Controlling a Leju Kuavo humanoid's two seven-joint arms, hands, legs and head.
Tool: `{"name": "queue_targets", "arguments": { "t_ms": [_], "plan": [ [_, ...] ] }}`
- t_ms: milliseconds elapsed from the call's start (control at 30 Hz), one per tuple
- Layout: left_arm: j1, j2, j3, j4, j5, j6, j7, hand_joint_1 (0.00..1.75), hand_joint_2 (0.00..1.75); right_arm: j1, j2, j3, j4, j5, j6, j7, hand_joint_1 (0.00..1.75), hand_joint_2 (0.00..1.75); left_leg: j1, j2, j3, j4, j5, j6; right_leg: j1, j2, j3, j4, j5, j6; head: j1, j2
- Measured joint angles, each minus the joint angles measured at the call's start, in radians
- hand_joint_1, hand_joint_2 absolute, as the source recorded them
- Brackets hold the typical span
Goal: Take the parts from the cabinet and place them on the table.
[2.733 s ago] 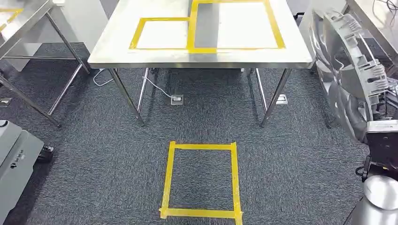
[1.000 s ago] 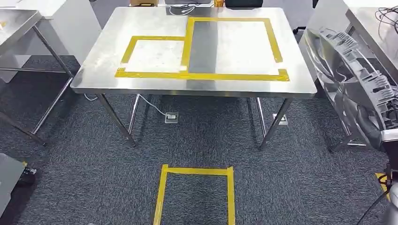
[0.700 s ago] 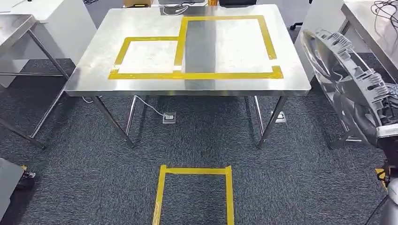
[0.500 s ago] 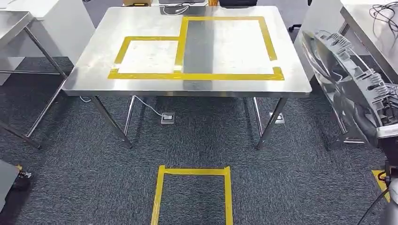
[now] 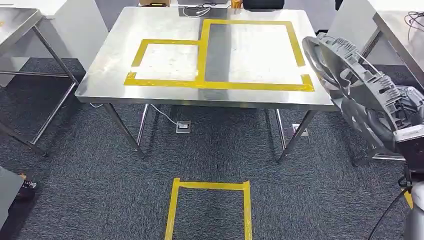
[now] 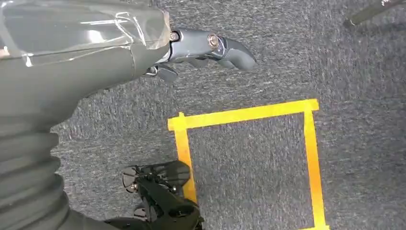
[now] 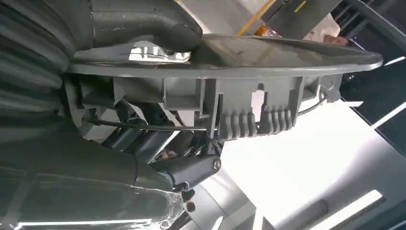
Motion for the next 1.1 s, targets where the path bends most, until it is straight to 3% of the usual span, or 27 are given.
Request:
{"name": "queue_targets", "arguments": {
  "t_ms": [67,133,167,233,267,300,333,400,433,467,500,600,633,667,733,767,800,833,867,933,967,1033,1100],
  "plan": [
    [0.002,0.000,0.000,0.000,0.000,0.000,0.000,0.00,1.75,-0.008,-0.002,0.009,0.007,-0.001,0.003,-0.001,1.71,1.75,0.003,0.002,0.000,-0.002,-0.001,-0.005,0.006,0.001,-0.001,0.000,-0.002,-0.010,0.001,0.000],
    [0.002,0.006,0.000,0.001,0.000,0.001,-0.002,0.00,1.75,-0.014,-0.004,0.016,0.013,-0.001,0.004,0.000,1.71,1.75,0.003,0.001,-0.006,0.010,-0.014,-0.016,-0.011,0.002,0.009,-0.006,-0.001,-0.016,0.001,0.000],
    [0.001,0.005,0.000,0.002,0.000,0.001,-0.002,0.00,1.75,-0.015,-0.004,0.021,0.014,-0.001,0.005,0.000,1.71,1.75,0.003,0.003,-0.014,0.037,-0.030,-0.025,-0.013,0.001,0.013,-0.006,-0.006,-0.022,-0.007,0.000],
    [0.001,0.006,0.000,0.003,0.000,0.002,-0.002,0.00,1.75,-0.018,-0.004,0.032,0.019,-0.002,0.008,0.000,1.71,1.75,0.021,0.008,-0.103,0.208,-0.107,-0.045,-0.012,0.001,0.018,-0.005,-0.011,-0.029,-0.010,0.000],
    [0.001,0.008,0.000,0.004,0.000,0.003,-0.002,0.00,1.75,-0.020,-0.004,0.035,0.021,-0.002,0.008,0.000,1.71,1.75,0.027,0.010,-0.149,0.286,-0.132,-0.050,-0.012,0.001,0.019,-0.005,-0.013,-0.031,-0.009,0.000],
    [0.001,0.008,0.000,0.005,0.000,0.003,-0.002,0.00,1.75,-0.020,-0.003,0.040,0.025,-0.002,0.010,0.000,1.71,1.75,0.030,0.011,-0.179,0.330,-0.136,-0.054,-0.012,0.002,0.020,-0.005,-0.016,-0.028,-0.010,0.000],
    [0.002,0.008,0.000,0.007,0.000,0.003,-0.002,0.00,1.75,-0.020,-0.003,0.043,0.027,-0.002,0.010,0.000,1.71,1.75,0.034,0.011,-0.187,0.326,-0.115,-0.056,-0.012,0.002,0.024,-0.005,-0.019,-0.028,-0.010,0.000],
    [0.004,0.010,0.001,0.009,0.000,0.004,-0.003,0.00,1.75,-0.020,-0.004,0.050,0.032,-0.002,0.010,0.000,1.71,1.75,0.039,0.014,-0.139,0.201,-0.029,-0.055,-0.014,0.006,0.036,-0.005,-0.026,-0.022,-0.010,0.000],
    [0.004,0.011,0.001,0.010,0.001,0.004,-0.003,0.00,1.75,-0.022,-0.004,0.053,0.032,-0.002,0.010,0.000,1.71,1.75,0.039,0.013,-0.081,0.075,0.038,-0.049,-0.014,0.006,0.046,-0.006,-0.032,-0.018,-0.010,0.000],
    [0.004,0.012,0.001,0.010,0.001,0.004,-0.003,0.00,1.75,-0.024,-0.004,0.055,0.032,-0.002,0.010,0.000,1.71,1.75,0.037,0.011,-0.051,0.015,0.047,-0.043,-0.015,0.005,0.050,-0.008,-0.036,-0.015,-0.008,0.000],
    [0.003,0.013,0.001,0.011,0.001,0.004,-0.003,0.00,1.75,-0.030,-0.005,0.056,0.034,-0.002,0.010,-0.001,1.71,1.75,0.030,0.010,-0.040,0.007,0.038,-0.039,-0.007,0.007,0.048,-0.008,-0.038,-0.009,-0.008,0.000],
    [0.004,0.013,0.001,0.013,0.003,0.004,-0.004,0.00,1.75,-0.032,-0.006,0.059,0.039,-0.001,0.010,0.001,1.71,1.75,0.024,0.012,-0.041,0.007,0.028,-0.024,-0.013,0.007,0.053,-0.021,-0.038,0.009,-0.010,0.000],
    [0.004,0.014,0.002,0.013,0.004,0.005,-0.005,0.00,1.75,-0.031,-0.009,0.060,0.039,-0.001,0.010,0.001,1.71,1.75,0.029,0.013,-0.027,-0.016,0.037,-0.014,-0.010,0.006,0.054,-0.023,-0.042,0.016,-0.009,0.000],
    [0.005,0.015,0.002,0.014,0.004,0.006,-0.005,0.00,1.75,-0.031,-0.012,0.060,0.042,-0.001,0.010,0.001,1.71,1.75,0.029,0.013,-0.017,-0.027,0.040,-0.009,-0.013,0.000,0.043,0.000,-0.049,0.012,-0.004,0.000],
    [0.003,0.015,0.002,0.014,0.004,0.007,-0.005,0.00,1.75,-0.033,-0.015,0.060,0.047,-0.003,0.010,0.000,1.71,1.75,0.027,0.013,-0.012,-0.030,0.037,0.001,-0.010,0.001,-0.022,0.121,-0.098,-0.001,-0.003,0.000],
    [0.003,0.015,0.002,0.017,0.003,0.007,-0.005,0.00,1.75,-0.031,-0.015,0.060,0.050,-0.003,0.010,0.000,1.71,1.75,0.021,0.013,-0.009,-0.030,0.033,0.007,-0.007,0.001,-0.087,0.235,-0.135,-0.006,-0.003,0.000],
    [0.004,0.015,0.002,0.019,0.003,0.007,-0.005,0.00,1.75,-0.031,-0.015,0.061,0.054,-0.003,0.010,0.000,1.71,1.75,0.018,0.012,-0.007,-0.029,0.029,0.011,-0.007,0.001,-0.131,0.304,-0.146,-0.004,-0.003,0.000],
    [0.005,0.015,0.002,0.022,0.003,0.006,-0.005,0.00,1.75,-0.030,-0.015,0.061,0.058,-0.002,0.011,0.001,1.71,1.75,0.014,0.010,-0.002,-0.029,0.025,0.012,-0.007,0.001,-0.149,0.317,-0.136,0.002,-0.003,0.000],
    [0.005,0.015,0.003,0.024,0.003,0.006,-0.005,0.00,1.75,-0.030,-0.015,0.062,0.062,-0.002,0.011,0.001,1.71,1.75,0.013,0.008,0.004,-0.028,0.020,0.011,-0.007,0.001,-0.139,0.280,-0.108,0.011,-0.003,0.000],
    [0.005,0.016,0.003,0.028,0.003,0.006,-0.005,0.00,1.75,-0.030,-0.016,0.063,0.066,-0.002,0.011,0.002,1.71,1.75,0.013,0.005,0.019,-0.023,0.007,0.006,-0.007,0.000,-0.064,0.101,-0.018,0.029,-0.003,0.000],
    [0.005,0.016,0.003,0.029,0.003,0.006,-0.006,0.00,1.75,-0.032,-0.017,0.063,0.067,-0.002,0.011,0.001,1.71,1.75,0.011,0.004,0.020,-0.016,-0.003,0.000,-0.007,-0.004,-0.026,0.012,0.016,0.031,-0.003,0.000],
    [0.005,0.017,0.004,0.030,0.003,0.006,-0.006,0.00,1.75,-0.034,-0.018,0.063,0.068,-0.002,0.011,0.000,1.71,1.75,0.003,0.003,0.017,-0.002,-0.018,-0.009,-0.001,-0.001,-0.013,-0.004,0.015,0.003,-0.004,0.000],
    [0.005,0.017,0.004,0.031,0.003,0.007,-0.006,0.00,1.75,-0.033,-0.019,0.063,0.069,-0.002,0.011,0.000,1.71,1.75,0.007,0.005,0.018,-0.003,-0.023,-0.016,0.005,0.000,-0.014,-0.004,0.010,-0.007,-0.003,0.000]
  ]
}}
